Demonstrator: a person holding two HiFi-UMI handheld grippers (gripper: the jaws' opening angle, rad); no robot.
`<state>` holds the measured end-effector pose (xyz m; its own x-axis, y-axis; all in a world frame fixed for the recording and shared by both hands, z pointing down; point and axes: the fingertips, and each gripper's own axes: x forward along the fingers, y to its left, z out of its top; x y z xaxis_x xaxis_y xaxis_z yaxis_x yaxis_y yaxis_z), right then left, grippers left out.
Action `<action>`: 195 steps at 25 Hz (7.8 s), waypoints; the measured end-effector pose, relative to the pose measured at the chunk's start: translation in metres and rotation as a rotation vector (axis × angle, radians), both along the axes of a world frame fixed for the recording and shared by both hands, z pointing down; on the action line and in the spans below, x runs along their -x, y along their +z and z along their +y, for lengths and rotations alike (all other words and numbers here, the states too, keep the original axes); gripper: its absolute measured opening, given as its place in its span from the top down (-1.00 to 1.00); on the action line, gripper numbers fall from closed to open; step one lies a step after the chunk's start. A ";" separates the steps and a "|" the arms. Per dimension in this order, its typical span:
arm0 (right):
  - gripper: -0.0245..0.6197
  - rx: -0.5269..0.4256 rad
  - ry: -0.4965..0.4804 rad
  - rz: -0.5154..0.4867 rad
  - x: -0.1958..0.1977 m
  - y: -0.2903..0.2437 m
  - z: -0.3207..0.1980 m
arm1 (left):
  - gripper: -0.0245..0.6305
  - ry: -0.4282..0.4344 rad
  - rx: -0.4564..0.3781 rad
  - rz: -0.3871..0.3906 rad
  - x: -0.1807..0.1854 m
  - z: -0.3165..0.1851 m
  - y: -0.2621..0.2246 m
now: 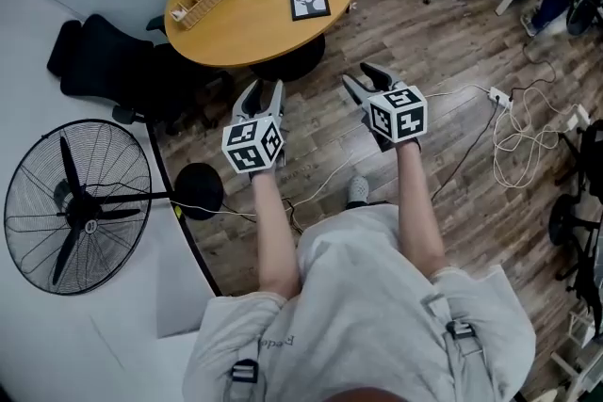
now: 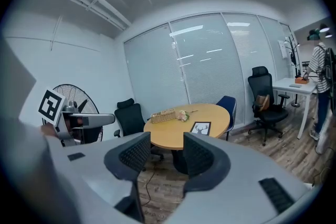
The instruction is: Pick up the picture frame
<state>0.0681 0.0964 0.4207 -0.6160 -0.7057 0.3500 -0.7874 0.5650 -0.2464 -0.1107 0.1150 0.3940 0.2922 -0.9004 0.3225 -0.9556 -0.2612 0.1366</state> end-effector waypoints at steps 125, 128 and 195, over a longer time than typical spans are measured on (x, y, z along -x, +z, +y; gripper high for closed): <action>0.39 0.569 0.284 0.176 0.052 0.326 -0.489 | 0.47 -0.096 0.627 0.005 0.003 -0.504 0.347; 0.37 0.580 0.259 0.177 0.060 0.326 -0.486 | 0.49 -0.092 0.635 -0.006 -0.003 -0.504 0.348; 0.69 0.080 0.339 0.065 0.076 0.097 -0.453 | 0.66 0.018 0.125 -0.021 0.037 -0.479 0.107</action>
<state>-0.0082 -0.3564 0.5175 -0.3257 -0.8350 0.4435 -0.9424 0.2492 -0.2230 -0.1479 -0.3639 0.5014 0.2998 -0.8475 0.4381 -0.9539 -0.2606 0.1488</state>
